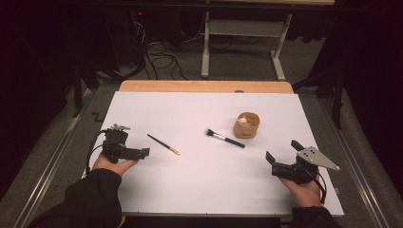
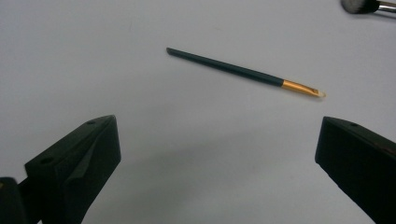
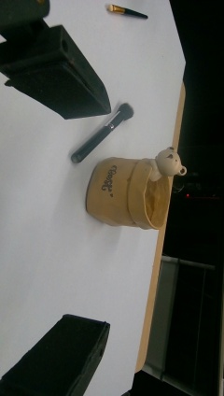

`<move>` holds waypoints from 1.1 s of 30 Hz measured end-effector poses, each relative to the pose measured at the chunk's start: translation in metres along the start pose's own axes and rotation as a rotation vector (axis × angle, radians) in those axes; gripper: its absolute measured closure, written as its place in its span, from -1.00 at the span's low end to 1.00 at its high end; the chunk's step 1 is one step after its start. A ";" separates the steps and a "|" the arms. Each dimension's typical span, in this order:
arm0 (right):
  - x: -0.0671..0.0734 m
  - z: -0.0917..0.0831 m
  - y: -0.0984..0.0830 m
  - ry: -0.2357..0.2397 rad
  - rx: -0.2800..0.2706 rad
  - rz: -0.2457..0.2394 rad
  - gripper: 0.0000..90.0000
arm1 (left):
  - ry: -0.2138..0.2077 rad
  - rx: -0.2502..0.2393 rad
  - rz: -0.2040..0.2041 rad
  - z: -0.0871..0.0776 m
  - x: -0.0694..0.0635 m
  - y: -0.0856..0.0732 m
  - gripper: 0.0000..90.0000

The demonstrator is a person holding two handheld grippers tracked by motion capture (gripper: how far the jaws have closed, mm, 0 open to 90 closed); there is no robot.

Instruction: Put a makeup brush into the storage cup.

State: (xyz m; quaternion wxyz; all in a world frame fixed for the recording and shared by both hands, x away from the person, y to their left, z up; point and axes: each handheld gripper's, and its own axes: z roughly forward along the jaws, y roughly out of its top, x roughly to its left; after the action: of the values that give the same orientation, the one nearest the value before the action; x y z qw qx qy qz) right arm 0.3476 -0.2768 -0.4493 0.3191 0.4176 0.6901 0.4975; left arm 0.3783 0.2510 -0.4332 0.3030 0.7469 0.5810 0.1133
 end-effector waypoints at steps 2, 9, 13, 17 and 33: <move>0.000 0.000 0.000 0.001 0.000 -0.002 -0.99 | -0.006 0.022 -0.006 0.002 0.000 0.001 -0.99; 0.000 0.000 0.000 0.002 0.000 0.003 -0.99 | -0.013 0.085 -0.018 0.007 -0.001 0.004 -0.99; 0.001 0.000 0.000 0.004 0.000 0.003 -0.99 | -0.027 0.127 -0.019 0.010 -0.004 0.007 -0.99; 0.001 0.000 0.000 0.004 -0.001 0.005 -0.99 | -0.035 0.159 -0.020 0.013 -0.009 0.011 -0.99; 0.001 0.000 0.000 0.006 0.002 0.011 -0.99 | -0.033 0.229 -0.027 0.028 -0.023 0.027 -0.99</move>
State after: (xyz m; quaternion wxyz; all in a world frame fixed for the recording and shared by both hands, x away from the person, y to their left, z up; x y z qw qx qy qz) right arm 0.3469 -0.2763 -0.4496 0.3138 0.4201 0.6894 0.4997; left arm 0.4077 0.2162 -0.4357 0.2267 0.7705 0.5950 0.0301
